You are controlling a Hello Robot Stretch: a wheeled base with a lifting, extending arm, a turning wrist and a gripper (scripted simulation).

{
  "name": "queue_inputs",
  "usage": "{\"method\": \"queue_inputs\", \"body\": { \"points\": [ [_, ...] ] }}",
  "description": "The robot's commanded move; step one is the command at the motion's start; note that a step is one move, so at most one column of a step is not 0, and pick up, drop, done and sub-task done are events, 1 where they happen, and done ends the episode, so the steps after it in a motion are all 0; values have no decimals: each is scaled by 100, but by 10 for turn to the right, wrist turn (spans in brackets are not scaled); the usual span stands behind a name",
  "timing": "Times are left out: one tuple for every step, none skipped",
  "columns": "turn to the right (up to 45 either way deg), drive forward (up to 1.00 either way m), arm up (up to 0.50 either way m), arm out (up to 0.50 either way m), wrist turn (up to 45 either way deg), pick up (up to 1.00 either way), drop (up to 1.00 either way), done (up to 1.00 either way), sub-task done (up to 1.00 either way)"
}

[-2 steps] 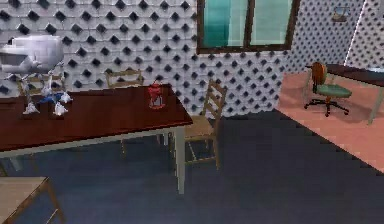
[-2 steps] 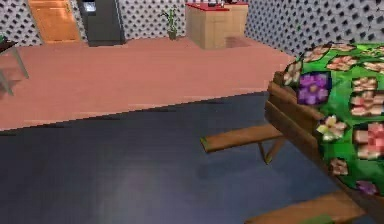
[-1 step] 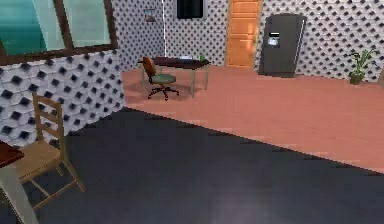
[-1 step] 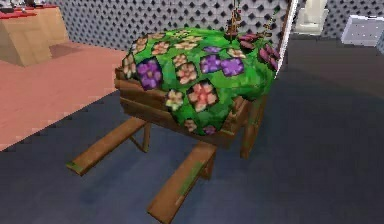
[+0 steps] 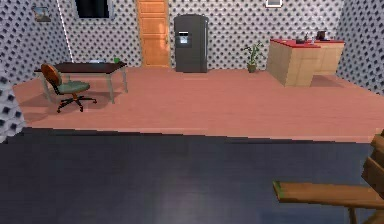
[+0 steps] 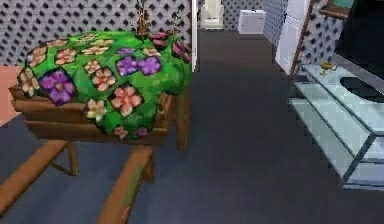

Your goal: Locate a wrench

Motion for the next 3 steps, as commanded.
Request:
{"method": "queue_inputs", "body": {
  "points": [
    [30,0,0,0,0,0,0,0,0],
    [0,100,0,0,0,0,0,0,0],
    [0,30,0,0,0,0,0,0,0]
  ]
}}
